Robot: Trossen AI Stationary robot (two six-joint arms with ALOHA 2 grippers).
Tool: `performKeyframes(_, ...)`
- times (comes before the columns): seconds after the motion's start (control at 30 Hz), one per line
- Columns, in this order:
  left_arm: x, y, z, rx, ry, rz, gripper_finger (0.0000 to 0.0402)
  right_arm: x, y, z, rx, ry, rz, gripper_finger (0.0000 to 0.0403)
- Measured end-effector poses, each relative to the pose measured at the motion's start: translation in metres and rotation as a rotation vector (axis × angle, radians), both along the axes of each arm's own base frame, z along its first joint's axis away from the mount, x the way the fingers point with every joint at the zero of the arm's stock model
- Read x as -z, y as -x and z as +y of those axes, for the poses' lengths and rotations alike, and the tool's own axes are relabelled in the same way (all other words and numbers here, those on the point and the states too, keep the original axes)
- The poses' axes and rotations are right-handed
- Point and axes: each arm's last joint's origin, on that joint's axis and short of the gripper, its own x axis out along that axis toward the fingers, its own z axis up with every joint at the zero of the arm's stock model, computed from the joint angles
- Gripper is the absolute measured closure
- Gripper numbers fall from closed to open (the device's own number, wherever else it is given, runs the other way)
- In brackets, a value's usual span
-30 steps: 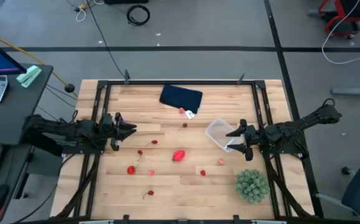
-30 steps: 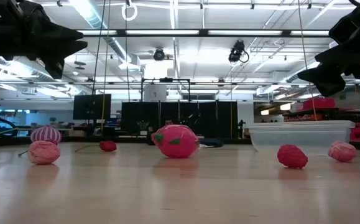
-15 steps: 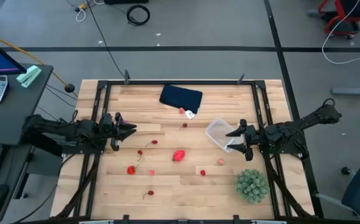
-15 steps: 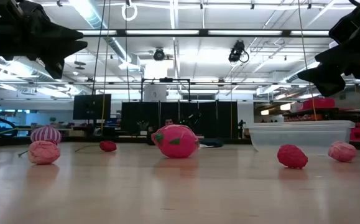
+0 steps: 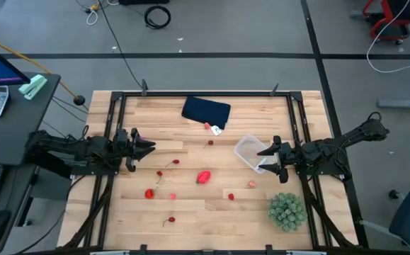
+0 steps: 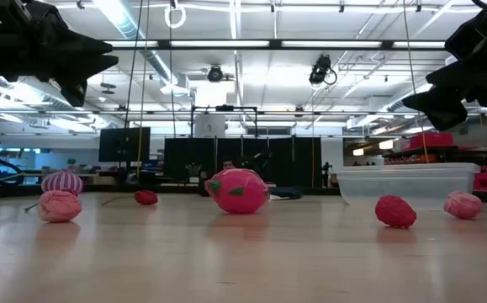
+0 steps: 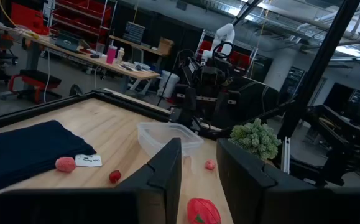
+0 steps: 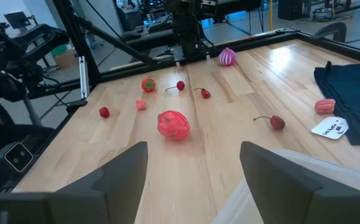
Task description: Pick and placing Produce into tupperware
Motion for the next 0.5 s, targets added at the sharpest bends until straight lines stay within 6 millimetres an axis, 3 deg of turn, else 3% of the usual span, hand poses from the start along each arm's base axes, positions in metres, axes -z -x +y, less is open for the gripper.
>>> performKeyframes(0.5,-0.001,0.0001,0.0,0.0,0.002,-0.011,0.0294,0.0,0.0,0.0,0.0,0.0,0.0,0.0137)
